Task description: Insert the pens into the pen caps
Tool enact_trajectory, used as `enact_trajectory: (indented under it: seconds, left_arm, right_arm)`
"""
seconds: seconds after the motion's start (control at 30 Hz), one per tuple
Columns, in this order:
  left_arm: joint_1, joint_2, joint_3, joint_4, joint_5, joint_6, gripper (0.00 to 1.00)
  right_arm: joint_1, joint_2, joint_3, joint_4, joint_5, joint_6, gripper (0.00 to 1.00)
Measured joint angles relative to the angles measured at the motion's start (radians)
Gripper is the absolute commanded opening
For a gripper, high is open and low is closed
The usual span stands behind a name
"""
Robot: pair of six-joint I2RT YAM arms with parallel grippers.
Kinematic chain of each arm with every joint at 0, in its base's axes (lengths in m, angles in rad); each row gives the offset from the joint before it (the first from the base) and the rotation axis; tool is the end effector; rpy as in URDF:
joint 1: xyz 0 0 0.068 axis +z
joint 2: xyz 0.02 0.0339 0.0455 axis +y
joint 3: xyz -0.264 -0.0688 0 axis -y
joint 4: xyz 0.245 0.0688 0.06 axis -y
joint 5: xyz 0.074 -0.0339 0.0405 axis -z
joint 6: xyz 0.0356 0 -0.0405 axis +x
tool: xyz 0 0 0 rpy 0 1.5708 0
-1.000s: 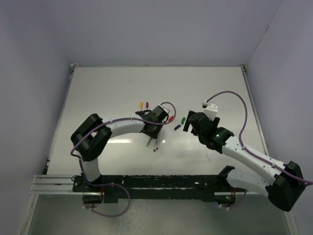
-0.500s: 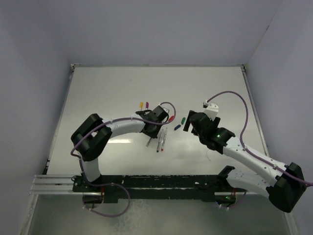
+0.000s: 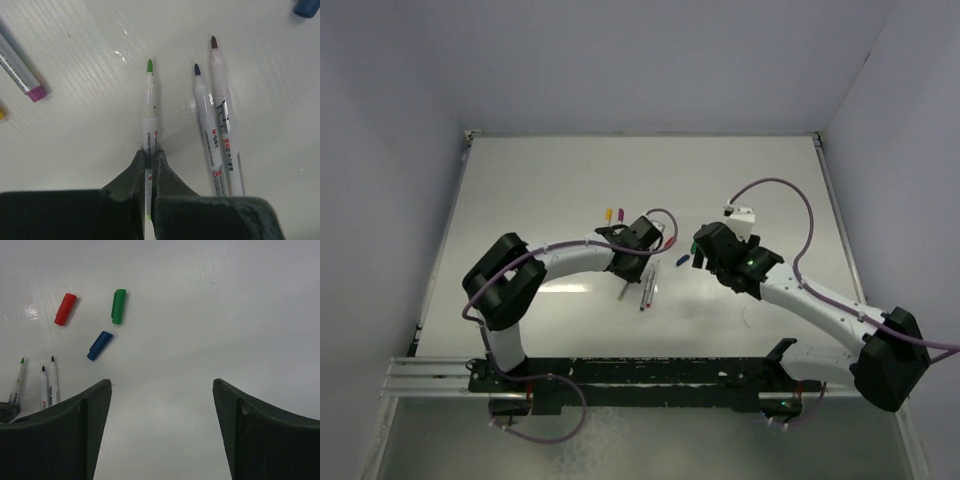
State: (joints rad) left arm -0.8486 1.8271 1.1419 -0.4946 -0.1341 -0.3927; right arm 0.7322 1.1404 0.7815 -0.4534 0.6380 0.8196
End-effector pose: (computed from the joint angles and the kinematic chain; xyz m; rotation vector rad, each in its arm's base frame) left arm 0.2391 -0.2642 0.1593 0.5841 2.6793 -0.1660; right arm 0.1859 0.1386 0.2491 0.3812 2.1615 0.0944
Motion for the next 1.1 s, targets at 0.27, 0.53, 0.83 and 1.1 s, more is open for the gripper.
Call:
enact_trajectory:
  seconds: [0.27,0.53,0.83,1.1]
  left_arm:
    - [0.001,-0.120,-0.089,-0.063,0.031,0.000,0.00]
    - [0.001,-0.332,-0.094,-0.092,0.031,-0.009,0.00]
    - [0.001,-0.407,-0.177,-0.068,0.017,-0.025,0.00]
    - [0.001,-0.410,-0.198,-0.054,0.000,-0.042,0.00]
  right_arm:
    - [0.000,0.144,0.104,-0.053,0.005,0.003,0.51]
    - [-0.006,0.316,0.226,-0.064,0.017,-0.017,0.51]
    - [-0.092,0.463,0.264,0.030,-0.066,-0.061,0.46]
    - [-0.126,0.557,0.301,0.110,-0.131,-0.098,0.46]
